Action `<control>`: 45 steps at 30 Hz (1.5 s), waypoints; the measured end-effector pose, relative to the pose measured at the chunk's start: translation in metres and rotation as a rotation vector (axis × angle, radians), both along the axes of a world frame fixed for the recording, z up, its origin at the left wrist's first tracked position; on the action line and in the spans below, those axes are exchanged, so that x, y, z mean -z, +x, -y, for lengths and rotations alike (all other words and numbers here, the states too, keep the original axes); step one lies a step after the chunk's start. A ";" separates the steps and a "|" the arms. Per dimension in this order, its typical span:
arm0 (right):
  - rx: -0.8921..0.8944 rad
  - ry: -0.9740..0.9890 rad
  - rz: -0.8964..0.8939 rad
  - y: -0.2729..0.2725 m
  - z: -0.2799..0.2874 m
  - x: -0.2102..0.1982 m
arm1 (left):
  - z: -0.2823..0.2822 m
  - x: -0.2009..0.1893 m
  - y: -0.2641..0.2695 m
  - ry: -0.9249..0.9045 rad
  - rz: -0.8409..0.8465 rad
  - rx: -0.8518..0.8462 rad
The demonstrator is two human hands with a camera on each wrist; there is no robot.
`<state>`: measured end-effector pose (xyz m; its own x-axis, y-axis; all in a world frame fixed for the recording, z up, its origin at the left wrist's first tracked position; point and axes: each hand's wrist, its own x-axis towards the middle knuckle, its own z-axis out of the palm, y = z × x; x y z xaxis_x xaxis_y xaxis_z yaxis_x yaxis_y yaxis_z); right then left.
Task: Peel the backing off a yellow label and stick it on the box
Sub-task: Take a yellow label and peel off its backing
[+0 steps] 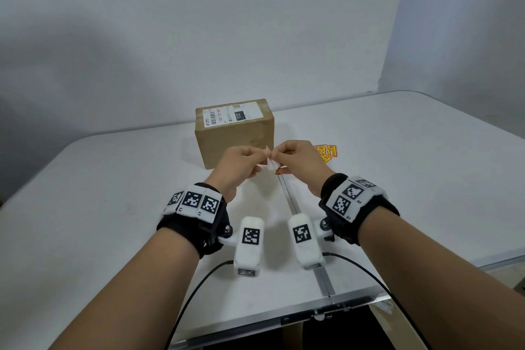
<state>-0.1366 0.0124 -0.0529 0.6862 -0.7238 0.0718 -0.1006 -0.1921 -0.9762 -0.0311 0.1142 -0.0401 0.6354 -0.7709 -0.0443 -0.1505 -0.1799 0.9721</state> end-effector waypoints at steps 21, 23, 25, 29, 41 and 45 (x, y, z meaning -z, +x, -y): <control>-0.062 -0.061 -0.078 -0.004 -0.003 -0.004 | -0.005 -0.006 -0.001 0.043 0.145 0.036; -0.084 0.010 -0.064 -0.005 -0.003 -0.004 | -0.006 -0.006 0.000 0.048 0.107 0.054; -0.111 0.094 -0.048 -0.006 -0.002 -0.004 | -0.007 -0.006 0.001 0.056 0.058 0.069; -0.152 0.276 -0.003 -0.009 -0.002 -0.004 | -0.008 -0.004 0.004 0.066 -0.004 0.077; -0.117 0.184 0.015 -0.003 -0.004 -0.005 | -0.009 -0.010 0.003 0.081 0.114 0.144; -0.138 0.187 -0.005 -0.003 -0.007 -0.005 | -0.011 -0.007 0.005 0.091 0.043 0.158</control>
